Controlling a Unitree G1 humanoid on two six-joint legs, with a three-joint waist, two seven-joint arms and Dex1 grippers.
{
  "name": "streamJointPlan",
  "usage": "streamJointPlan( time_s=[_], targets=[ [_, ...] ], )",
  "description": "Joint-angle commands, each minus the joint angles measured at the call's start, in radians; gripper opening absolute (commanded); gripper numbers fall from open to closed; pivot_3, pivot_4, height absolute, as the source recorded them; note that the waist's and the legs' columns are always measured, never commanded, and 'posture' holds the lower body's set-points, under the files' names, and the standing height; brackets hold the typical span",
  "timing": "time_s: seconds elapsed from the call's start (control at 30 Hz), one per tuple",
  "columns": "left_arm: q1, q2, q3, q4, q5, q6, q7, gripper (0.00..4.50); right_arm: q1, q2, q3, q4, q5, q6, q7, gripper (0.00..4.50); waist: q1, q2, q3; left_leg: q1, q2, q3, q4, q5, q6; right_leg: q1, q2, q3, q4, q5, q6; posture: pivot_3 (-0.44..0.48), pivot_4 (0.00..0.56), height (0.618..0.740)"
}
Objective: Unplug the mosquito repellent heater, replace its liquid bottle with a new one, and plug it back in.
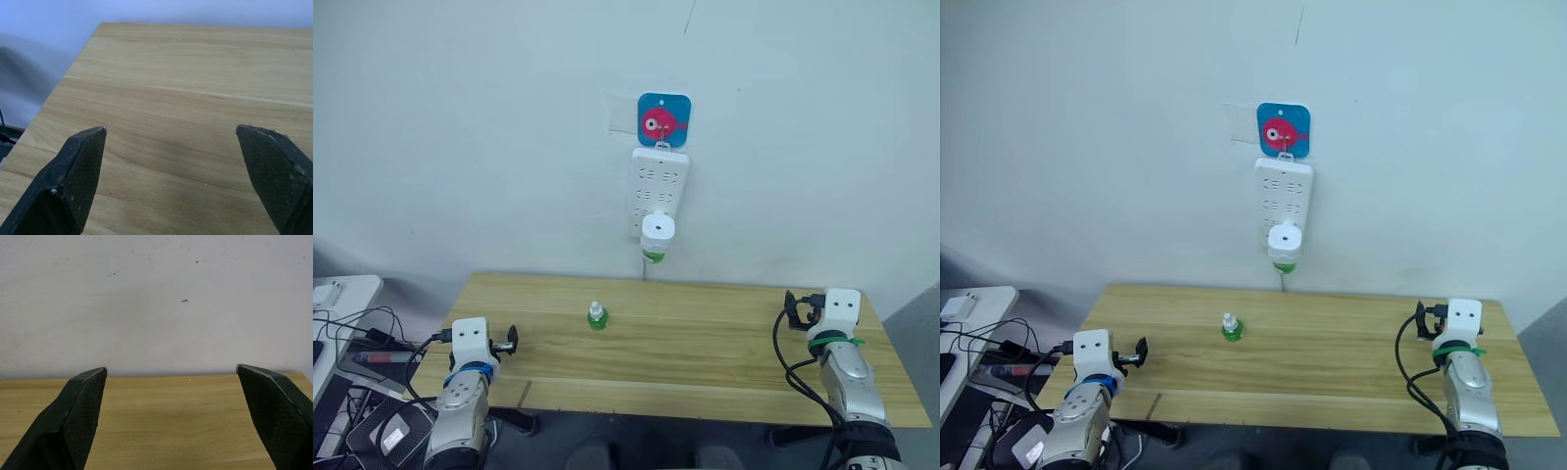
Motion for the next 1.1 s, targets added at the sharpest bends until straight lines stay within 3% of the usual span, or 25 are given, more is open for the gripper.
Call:
streamJointPlan(
  time_s=[0.03, 0.23, 0.47, 0.73, 0.9, 1.0, 1.1],
  targets=[
    [-0.001, 0.021, 0.021, -0.033, -0.01, -0.001, -0.004, 4.5, -0.001, -0.006, 0.009, -0.05, -0.006, -0.003, 0.007, 4.43, 0.0, 0.0, 0.0, 0.0, 0.0, 0.0, 0.0, 0.0, 0.0, 0.0, 0.0, 0.0, 0.0, 0.0, 0.0, 0.002, 0.067, 0.74],
    [0.008, 0.02, 0.027, -0.042, -0.023, -0.004, -0.018, 4.5, 0.007, -0.011, 0.002, -0.055, -0.012, 0.015, -0.026, 4.43, 0.0, 0.0, 0.001, 0.0, 0.0, 0.0, 0.0, 0.0, 0.0, 0.0, 0.0, 0.0, 0.0, 0.0, 0.0, -0.007, 0.086, 0.74],
    [-0.001, 0.043, 0.042, -0.033, -0.07, -0.007, -0.096, 4.5, 0.076, -0.047, 0.044, -0.184, 0.008, 0.075, 0.094, 4.43, -0.002, 0.003, 0.004, 0.0, 0.0, -0.001, 0.0, 0.0, 0.0, 0.001, 0.0, -0.001, -0.001, 0.0, -0.001, -0.038, 0.105, 0.74],
    [0.039, 0.095, 0.045, -0.17, -0.126, 0.018, -0.238, 4.5, 0.152, -0.081, 0.072, -0.371, 0.07, 0.15, 0.243, 4.43, -0.006, 0.007, 0.012, 0.0, 0.001, -0.002, 0.0, 0.0, 0.0, 0.002, 0.0, -0.002, -0.002, -0.001, -0.001, -0.071, 0.121, 0.74],
    [0.046, 0.158, 0.074, -0.354, -0.28, 0.132, -0.396, 4.5, 0.195, -0.086, 0.087, -0.596, 0.196, 0.333, 0.307, 4.43, -0.011, 0.008, 0.024, 0.0, 0.002, -0.003, 0.0, 0.0, 0.0, 0.003, 0.0, -0.003, -0.002, -0.001, -0.003, -0.086, 0.124, 0.74],
    [0.032, 0.201, 0.064, -0.427, -0.347, 0.206, -0.486, 3.89, 0.194, -0.103, 0.113, -0.698, 0.252, 0.424, 0.343, 4.5, -0.016, 0.009, 0.03, -0.001, 0.002, -0.005, 0.0, 0.0, 0.0, 0.002, 0.0, -0.005, -0.002, -0.002, -0.004, -0.091, 0.131, 0.74],
    [-0.013, 0.261, 0.011, -0.486, -0.368, 0.287, -0.563, 2.96, 0.167, -0.109, 0.121, -0.824, 0.351, 0.541, 0.353, 4.5, -0.017, 0.011, 0.037, -0.001, 0.002, -0.007, 0.0, 0.0, 0.0, 0.003, -0.001, -0.009, -0.002, -0.003, -0.005, -0.092, 0.132, 0.74]
  ],
)
